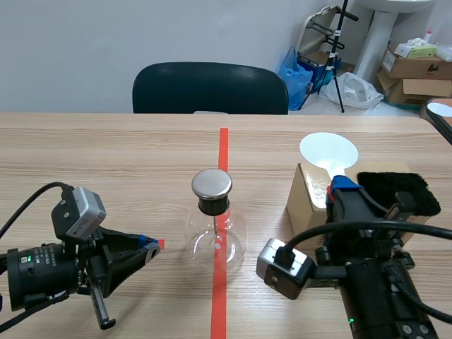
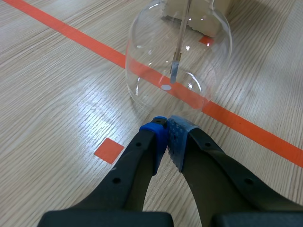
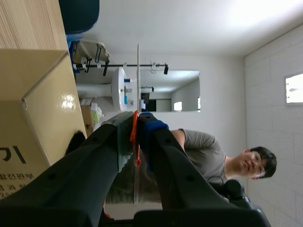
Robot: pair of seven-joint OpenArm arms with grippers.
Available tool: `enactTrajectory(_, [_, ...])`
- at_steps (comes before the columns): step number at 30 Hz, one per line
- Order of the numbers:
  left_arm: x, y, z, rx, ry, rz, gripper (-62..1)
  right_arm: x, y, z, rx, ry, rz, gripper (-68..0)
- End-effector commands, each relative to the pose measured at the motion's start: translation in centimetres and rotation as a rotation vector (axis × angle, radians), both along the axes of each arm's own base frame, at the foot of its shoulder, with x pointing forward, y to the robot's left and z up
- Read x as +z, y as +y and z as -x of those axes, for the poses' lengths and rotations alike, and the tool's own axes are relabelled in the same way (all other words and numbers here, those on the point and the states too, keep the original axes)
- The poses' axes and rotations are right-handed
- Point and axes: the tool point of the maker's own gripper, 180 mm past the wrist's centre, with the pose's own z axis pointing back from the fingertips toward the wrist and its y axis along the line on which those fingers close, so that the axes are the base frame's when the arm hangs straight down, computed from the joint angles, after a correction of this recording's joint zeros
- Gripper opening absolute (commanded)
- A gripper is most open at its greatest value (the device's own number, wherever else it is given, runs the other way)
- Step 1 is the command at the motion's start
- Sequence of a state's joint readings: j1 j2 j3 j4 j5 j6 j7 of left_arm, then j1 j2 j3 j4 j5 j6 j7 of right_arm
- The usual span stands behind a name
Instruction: Do the electroscope experiment
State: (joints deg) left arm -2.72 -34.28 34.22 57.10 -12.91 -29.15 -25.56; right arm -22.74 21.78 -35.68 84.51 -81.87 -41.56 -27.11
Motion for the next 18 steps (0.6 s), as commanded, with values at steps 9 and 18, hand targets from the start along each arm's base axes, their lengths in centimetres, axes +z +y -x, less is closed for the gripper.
enactTrajectory(9, [1.1,-0.7,-0.5,-0.003,-0.026,0.037,-57.7,0.2,-2.8,0.5,0.028,0.005,-0.027,-66.4])
enactTrajectory(18, [1.1,-0.7,-0.4,-0.009,-0.021,0.039,-57.7,0.5,-7.8,1.3,0.013,0.019,-0.042,-66.4])
